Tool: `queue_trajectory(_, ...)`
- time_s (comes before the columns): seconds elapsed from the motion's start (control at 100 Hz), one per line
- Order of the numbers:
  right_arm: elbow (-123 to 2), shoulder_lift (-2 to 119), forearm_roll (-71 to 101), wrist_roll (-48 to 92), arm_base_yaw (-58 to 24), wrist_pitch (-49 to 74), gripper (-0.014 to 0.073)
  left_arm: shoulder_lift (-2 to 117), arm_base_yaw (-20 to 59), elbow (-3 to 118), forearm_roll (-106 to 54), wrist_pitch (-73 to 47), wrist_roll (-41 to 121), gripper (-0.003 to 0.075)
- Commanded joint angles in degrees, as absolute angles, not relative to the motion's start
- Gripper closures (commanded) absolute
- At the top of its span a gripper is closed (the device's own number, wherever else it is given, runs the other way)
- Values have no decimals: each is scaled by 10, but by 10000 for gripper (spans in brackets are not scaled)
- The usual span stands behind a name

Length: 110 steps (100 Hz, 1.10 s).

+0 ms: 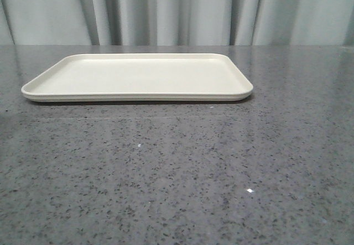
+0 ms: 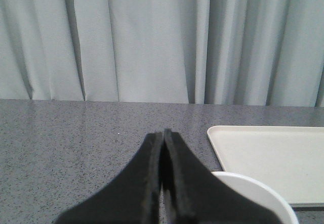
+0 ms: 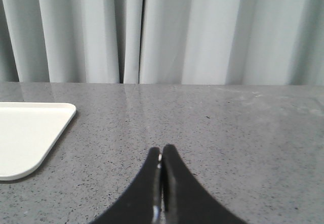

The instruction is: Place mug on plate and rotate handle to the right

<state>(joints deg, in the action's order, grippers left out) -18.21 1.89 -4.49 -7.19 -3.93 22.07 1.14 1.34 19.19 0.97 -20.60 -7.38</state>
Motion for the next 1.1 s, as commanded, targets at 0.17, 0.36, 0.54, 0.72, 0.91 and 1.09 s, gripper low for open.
queue_trajectory(0.17, -357, 142, -47, -69, -36, 331, 660, 154, 13, 391, -61, -364, -75, 740)
queue_trajectory(0.36, -449, 234, -47, -69, -36, 420, 660, 264, 13, 511, -114, -503, -75, 740)
queue_trajectory(0.54, -478, 285, -47, -69, -36, 441, 660, 323, 13, 556, -115, -543, -74, 740)
queue_trajectory(0.72, -478, 295, -47, -69, -36, 439, 660, 338, 13, 556, -115, -541, -74, 740)
queue_trajectory(0.91, -478, 295, -47, -69, -36, 440, 659, 338, 13, 555, -115, -541, -74, 740)
queue_trajectory(1.09, -478, 295, -47, -69, -36, 440, 508, 338, 13, 555, -116, -541, -74, 736)
